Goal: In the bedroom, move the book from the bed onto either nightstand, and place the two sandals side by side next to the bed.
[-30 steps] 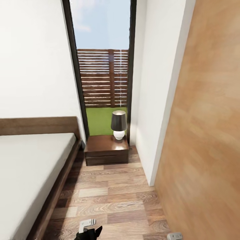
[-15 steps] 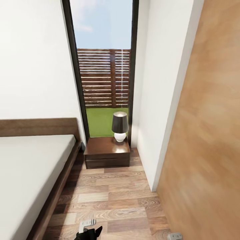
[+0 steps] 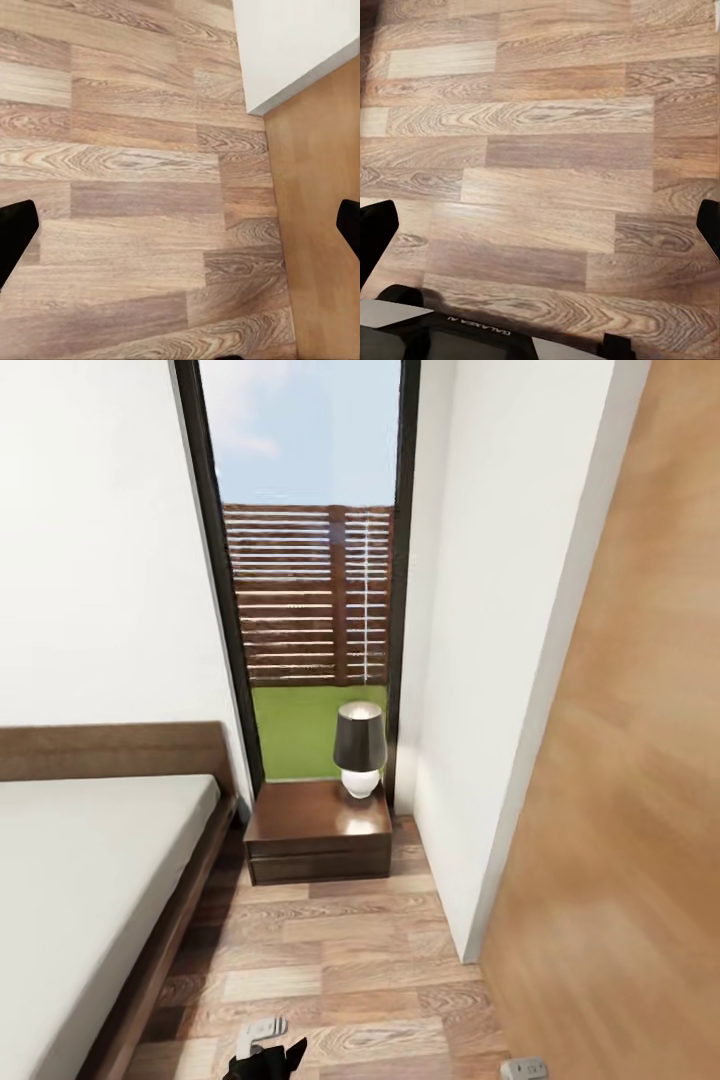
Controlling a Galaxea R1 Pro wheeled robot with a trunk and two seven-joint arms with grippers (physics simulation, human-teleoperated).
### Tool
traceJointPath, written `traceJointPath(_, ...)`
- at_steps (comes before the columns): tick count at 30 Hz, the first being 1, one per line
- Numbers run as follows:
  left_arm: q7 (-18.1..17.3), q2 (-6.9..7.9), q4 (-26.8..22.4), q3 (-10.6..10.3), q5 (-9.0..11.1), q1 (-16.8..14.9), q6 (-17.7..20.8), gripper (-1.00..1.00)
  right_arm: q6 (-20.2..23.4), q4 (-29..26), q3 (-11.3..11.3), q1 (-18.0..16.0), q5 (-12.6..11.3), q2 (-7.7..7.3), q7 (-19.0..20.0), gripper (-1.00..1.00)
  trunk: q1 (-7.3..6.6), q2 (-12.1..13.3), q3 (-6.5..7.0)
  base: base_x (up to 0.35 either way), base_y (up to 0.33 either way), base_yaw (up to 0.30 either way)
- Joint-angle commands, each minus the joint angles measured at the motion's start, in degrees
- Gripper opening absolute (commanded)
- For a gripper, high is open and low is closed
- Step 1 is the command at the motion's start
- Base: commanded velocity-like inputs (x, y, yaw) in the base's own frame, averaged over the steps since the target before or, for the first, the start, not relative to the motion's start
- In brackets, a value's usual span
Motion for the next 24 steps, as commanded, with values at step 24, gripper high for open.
traceJointPath(24, -0.1, 0.0, 0.0, 0.5, -0.6, -0.1, -0.2, 1.0, -0.4, 0.2, -0.5, -0.1, 0.6, -0.04, 0.0, 1.0, 0.06, -0.1, -0.12, 0.325, 0.0, 0.079)
